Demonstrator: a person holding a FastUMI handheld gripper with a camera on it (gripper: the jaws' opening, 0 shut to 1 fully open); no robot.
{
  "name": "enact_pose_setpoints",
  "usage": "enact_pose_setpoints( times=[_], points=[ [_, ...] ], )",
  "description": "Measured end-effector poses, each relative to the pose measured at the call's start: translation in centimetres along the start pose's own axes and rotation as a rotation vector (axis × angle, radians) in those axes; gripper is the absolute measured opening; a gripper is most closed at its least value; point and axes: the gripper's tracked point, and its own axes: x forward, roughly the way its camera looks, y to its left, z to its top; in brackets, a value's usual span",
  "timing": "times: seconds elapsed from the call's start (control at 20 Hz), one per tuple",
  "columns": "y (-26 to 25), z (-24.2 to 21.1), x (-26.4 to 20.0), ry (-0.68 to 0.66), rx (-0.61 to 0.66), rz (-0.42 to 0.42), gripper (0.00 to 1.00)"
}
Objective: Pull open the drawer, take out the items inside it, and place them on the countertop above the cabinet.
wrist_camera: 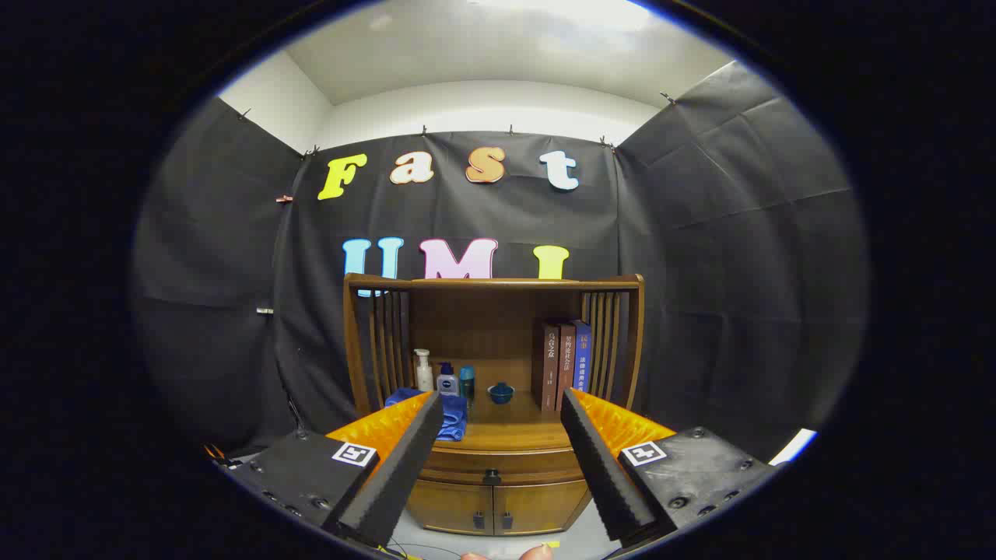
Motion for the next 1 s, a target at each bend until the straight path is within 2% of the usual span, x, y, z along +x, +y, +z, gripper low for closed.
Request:
enact_pose_setpoints(
  times=[0.6,1.0],
  points=[
    [-0.1,0.7,-0.1,-0.010,0.004,-0.003,0.99],
    [0.1,-0.4,0.5,-0.001,0.001,-0.006,0.99]
  ],
)
